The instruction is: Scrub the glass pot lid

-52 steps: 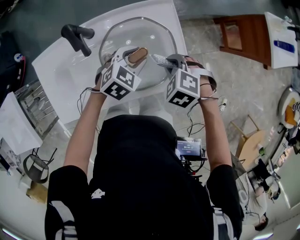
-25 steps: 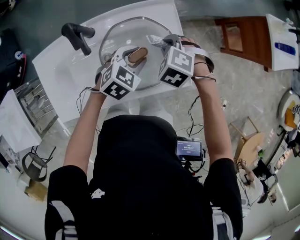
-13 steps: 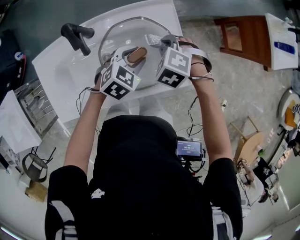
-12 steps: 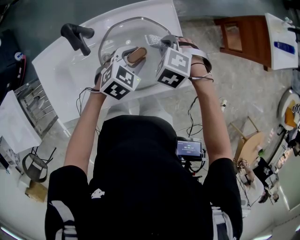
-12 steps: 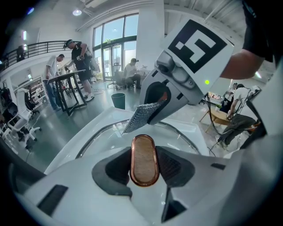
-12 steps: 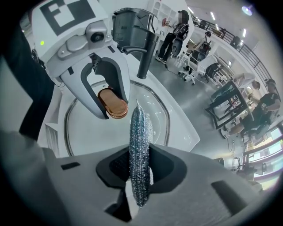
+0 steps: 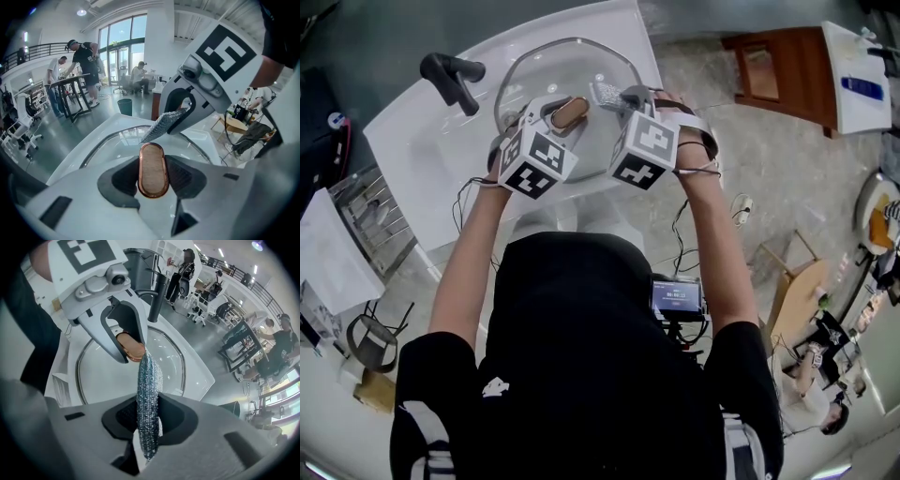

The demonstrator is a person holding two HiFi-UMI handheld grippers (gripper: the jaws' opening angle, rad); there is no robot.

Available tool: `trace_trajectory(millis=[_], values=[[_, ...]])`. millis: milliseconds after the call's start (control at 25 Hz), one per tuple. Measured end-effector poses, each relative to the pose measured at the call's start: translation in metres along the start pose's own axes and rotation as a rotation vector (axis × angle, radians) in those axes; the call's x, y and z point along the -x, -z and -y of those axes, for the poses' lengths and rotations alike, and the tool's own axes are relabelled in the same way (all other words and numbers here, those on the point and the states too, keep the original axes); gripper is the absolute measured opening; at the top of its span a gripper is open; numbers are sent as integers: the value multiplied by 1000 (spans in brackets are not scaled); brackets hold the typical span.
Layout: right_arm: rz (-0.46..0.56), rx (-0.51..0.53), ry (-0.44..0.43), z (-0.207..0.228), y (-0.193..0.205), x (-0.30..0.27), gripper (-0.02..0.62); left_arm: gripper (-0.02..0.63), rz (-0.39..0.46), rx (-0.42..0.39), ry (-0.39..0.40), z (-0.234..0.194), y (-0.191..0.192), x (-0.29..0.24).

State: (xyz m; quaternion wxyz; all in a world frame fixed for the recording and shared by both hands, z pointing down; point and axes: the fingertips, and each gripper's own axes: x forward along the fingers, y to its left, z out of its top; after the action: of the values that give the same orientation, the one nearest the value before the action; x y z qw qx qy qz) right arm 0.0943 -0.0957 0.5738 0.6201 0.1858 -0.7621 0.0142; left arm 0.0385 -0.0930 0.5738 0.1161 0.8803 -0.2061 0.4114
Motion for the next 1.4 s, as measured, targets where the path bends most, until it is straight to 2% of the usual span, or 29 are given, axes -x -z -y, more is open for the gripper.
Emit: trace_trajectory(millis=[1040, 1400], values=[[-40, -164, -31, -71, 9, 18, 71, 167, -8, -13, 45, 1, 0, 2], [-24, -216, -9, -79, 9, 22, 72, 169, -4, 40, 57, 1, -2, 2]])
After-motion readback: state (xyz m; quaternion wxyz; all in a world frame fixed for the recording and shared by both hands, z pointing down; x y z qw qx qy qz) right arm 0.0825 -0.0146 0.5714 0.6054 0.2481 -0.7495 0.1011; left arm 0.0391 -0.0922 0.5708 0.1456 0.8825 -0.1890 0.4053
